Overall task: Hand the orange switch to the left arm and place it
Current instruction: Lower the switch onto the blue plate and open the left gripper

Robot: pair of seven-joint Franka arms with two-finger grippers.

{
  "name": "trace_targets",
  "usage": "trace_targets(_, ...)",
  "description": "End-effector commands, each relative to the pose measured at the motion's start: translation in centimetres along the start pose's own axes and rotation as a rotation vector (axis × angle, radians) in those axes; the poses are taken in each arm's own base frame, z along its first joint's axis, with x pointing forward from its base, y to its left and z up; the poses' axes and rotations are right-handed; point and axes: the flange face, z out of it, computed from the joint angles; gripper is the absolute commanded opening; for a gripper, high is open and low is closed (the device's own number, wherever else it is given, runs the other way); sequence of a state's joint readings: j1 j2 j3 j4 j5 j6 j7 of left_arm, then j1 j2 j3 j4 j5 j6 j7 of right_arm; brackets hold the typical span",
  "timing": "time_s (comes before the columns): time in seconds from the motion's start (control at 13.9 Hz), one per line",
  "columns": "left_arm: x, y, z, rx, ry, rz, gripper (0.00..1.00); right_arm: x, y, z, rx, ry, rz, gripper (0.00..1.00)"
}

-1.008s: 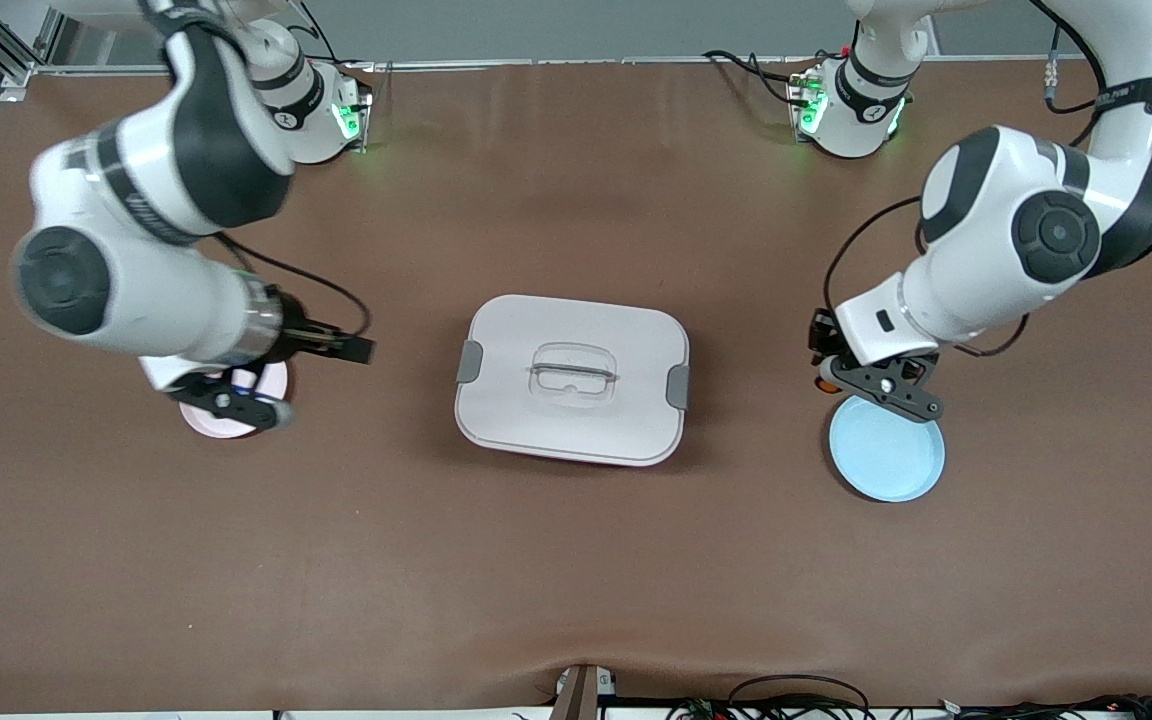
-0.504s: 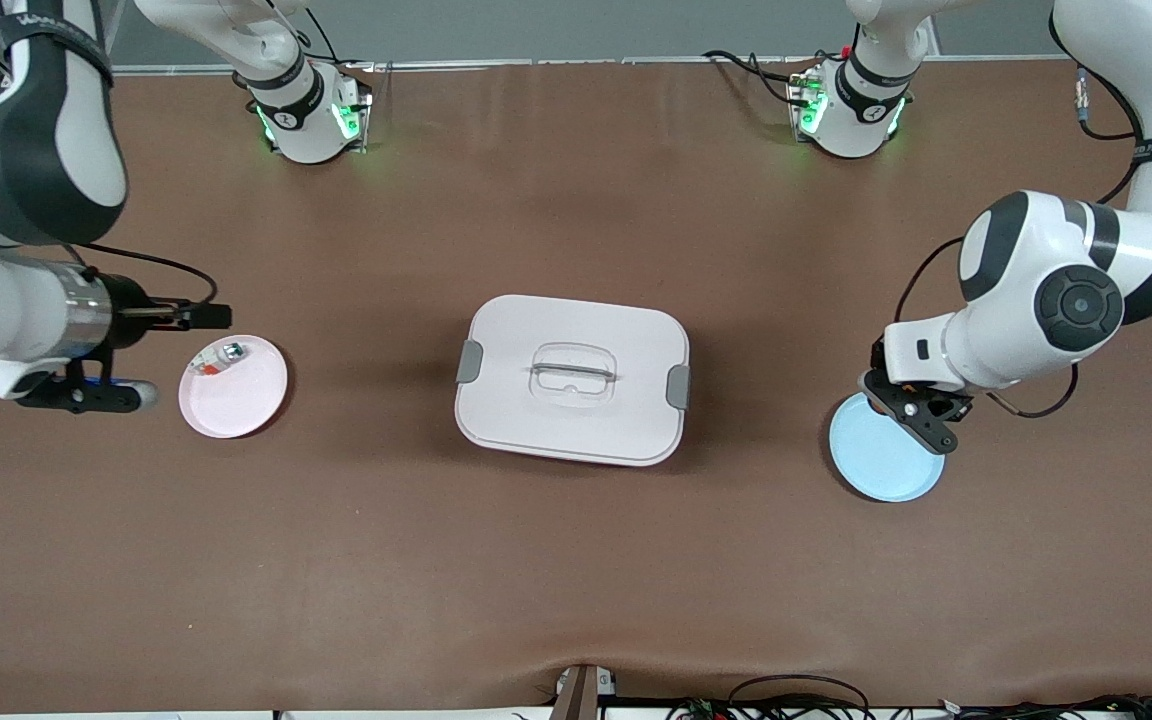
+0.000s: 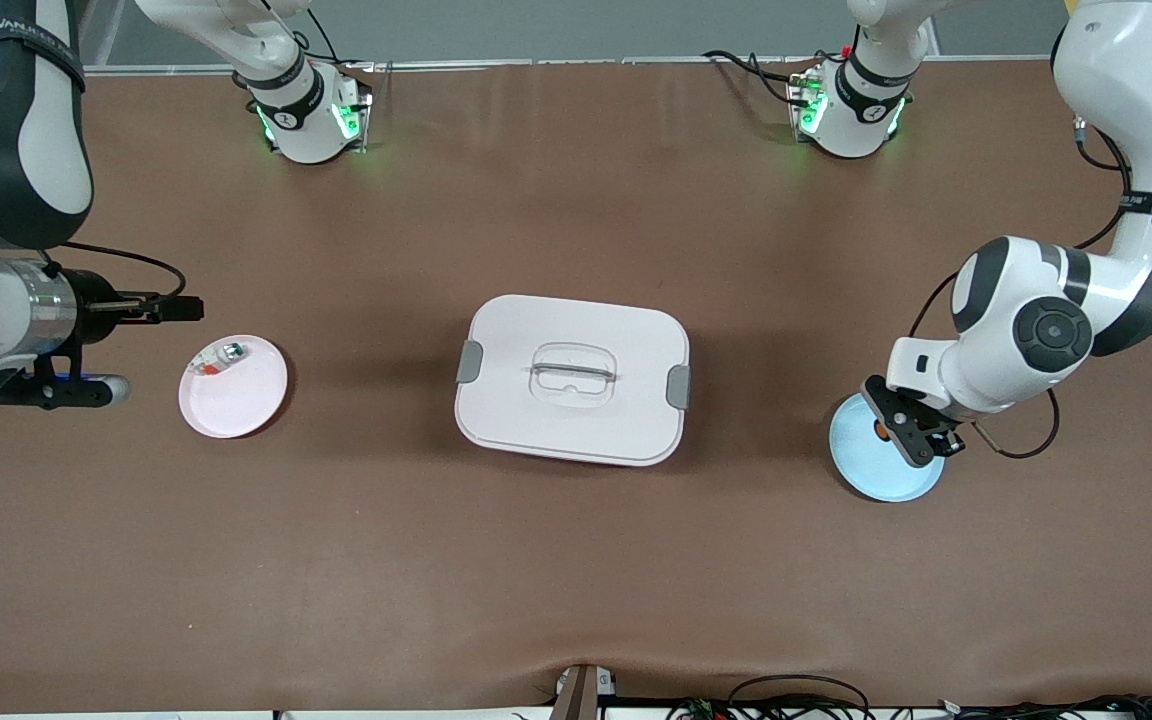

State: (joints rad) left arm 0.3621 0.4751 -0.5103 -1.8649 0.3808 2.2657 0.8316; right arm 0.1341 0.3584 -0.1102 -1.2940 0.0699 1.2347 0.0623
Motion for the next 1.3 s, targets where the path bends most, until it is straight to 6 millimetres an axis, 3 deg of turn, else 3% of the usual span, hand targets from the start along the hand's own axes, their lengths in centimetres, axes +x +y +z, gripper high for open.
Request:
trace_targets(0.0,-0.8,-0.6,2.8,0.026,0.006,0.108,0.0,-0.2,2.0,-0.2,-0.014,-0.002,-0.01,1.0)
trace_targets(0.43,-1.1,-0.2,7.7,0.086,0.028,0.272,0.0,-0.2,3.0,-0.5,-0.072,0.012,0.015,1.0)
trace_targets(0.5,-1.8,-0.4,8.5,0.085,0.032,0.268,0.0,-0.3,3.3,-0.9,-0.079,0.023,0.021,1.0)
trace_targets(0.65,-1.7,-0.2,9.2,0.081,0.042,0.269,0.0,-1.2,4.0,-3.8,-0.074,0.085,0.045,1.0)
trace_targets(0.72,-1.7,-0.2,9.4,0.078,0.043,0.262,0.08,-1.6,4.6,-4.7,-0.069,0.103,0.053,1.0)
trace_targets(0.79,-1.7,-0.2,9.6,0.075,0.045,0.257,0.31,-2.0,4.9,-5.1,-0.064,0.108,0.056,1.0)
trace_targets(0.86,-1.9,-0.3,9.8,0.072,0.045,0.252,0.46,-2.9,5.2,-5.8,-0.059,0.111,0.061,1.0)
trace_targets(1.01,-2.0,-0.4,9.6,0.077,0.045,0.25,1.0,-3.9,5.5,-6.7,-0.057,0.121,0.066,1.0)
trace_targets(1.22,-1.9,-1.1,7.8,0.107,0.044,0.244,1.0,-4.4,6.0,-7.2,-0.052,0.132,0.074,1.0)
